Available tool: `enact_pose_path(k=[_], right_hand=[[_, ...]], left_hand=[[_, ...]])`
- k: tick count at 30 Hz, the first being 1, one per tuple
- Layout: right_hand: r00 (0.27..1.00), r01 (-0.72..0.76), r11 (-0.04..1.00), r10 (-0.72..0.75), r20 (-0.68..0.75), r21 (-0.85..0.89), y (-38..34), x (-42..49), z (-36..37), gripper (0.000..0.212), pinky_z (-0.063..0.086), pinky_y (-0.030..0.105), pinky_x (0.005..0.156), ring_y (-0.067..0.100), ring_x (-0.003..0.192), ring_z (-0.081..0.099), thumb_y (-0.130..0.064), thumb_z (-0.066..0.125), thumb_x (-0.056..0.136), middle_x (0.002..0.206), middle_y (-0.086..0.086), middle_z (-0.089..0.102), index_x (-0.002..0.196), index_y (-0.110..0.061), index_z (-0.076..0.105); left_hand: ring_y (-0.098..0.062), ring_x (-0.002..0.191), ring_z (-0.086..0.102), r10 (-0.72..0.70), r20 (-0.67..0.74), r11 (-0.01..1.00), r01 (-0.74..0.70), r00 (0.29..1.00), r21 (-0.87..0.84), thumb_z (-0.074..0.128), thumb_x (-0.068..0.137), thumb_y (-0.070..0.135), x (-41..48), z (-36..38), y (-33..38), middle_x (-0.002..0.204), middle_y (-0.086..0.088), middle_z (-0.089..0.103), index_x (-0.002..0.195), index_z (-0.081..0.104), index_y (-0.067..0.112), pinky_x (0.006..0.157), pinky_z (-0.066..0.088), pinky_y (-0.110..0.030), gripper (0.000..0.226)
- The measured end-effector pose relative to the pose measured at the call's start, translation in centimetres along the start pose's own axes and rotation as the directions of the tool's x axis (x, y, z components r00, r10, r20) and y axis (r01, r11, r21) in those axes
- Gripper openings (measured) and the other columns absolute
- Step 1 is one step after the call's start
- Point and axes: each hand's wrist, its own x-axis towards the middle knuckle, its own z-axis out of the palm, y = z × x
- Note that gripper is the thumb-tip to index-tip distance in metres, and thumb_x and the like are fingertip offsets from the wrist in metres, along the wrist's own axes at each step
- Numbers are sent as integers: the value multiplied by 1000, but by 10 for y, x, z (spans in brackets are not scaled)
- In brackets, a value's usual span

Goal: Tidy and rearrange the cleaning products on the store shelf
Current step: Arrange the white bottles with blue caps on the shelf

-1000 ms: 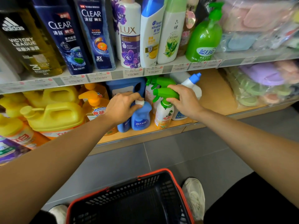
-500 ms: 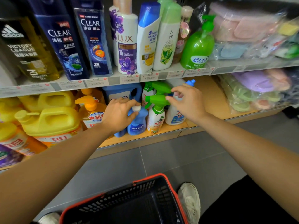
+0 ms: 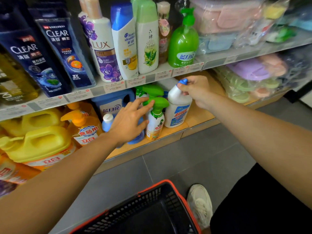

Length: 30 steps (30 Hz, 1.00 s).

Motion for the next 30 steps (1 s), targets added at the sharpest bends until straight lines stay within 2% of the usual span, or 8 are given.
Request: enact_pose_path(k=[6,14,16,19,21,24,27,30], right_hand=[[992,97,991,-104,-77,-88,-6,-21,-16,17,43,14,51,5,50,52,-11,76,86,64,-1,59,100,-2,72],[943,311,923,-271,192,-227,-73,-84,-33,16,54,29,60,16,55,60,-14,78,84,61,3,62,94,-2,75],[929,323,931,-278,246,-167,-85,-101,-30,11,53,24,56,10,50,58,-12,77,84,60,6,62,89,-2,75],[904,295,955,-280,324,3,-95,-128,-23,3,54,24,56,11,51,58,-11,75,86,64,10,64,86,-8,75],[885,249,959,-283,370,139,-99,-142,-15,4,54,24,56,13,54,59,-11,73,88,67,10,66,84,-11,75],[887,119,931,-255,384,345,-104,-151,0,9,53,20,55,11,54,57,-11,71,90,66,5,66,83,-10,75],[884,9,884,-226,410,467,-104,-151,15,11,51,18,55,8,54,55,-12,67,93,68,4,66,87,-5,73],[838,52,921,-250,484,385,-94,-148,26,11,47,22,54,10,57,53,-15,64,95,77,9,62,97,-6,71]], left_hand=[[-31,124,51,-63,-14,998,62,998,-18,72,88,23,-3,-4,2,157,-1,40,153,43,24,98,47,-49,71],[-24,144,40,-121,16,986,122,993,-109,72,91,34,-19,-24,17,161,-1,36,151,46,21,116,35,-46,67],[-17,141,45,-124,-12,959,116,992,-258,75,87,42,-31,-30,30,153,3,49,146,53,20,116,37,-43,67],[6,127,52,-133,74,820,151,988,-552,82,77,47,-55,-40,51,135,29,58,138,55,35,105,40,-15,68],[0,122,59,-158,157,707,223,975,-671,88,77,38,-71,-42,57,131,21,64,137,54,33,101,49,-21,70],[-10,113,68,-249,166,657,292,954,-695,90,72,38,-96,-50,55,123,10,70,134,55,27,93,59,-41,72],[-8,104,71,-306,107,695,299,946,-654,90,69,40,-113,-65,46,117,11,73,129,58,23,82,62,-33,70],[-5,97,72,-331,86,722,311,940,-619,91,68,37,-128,-74,36,109,13,75,120,64,21,74,61,-24,61]])
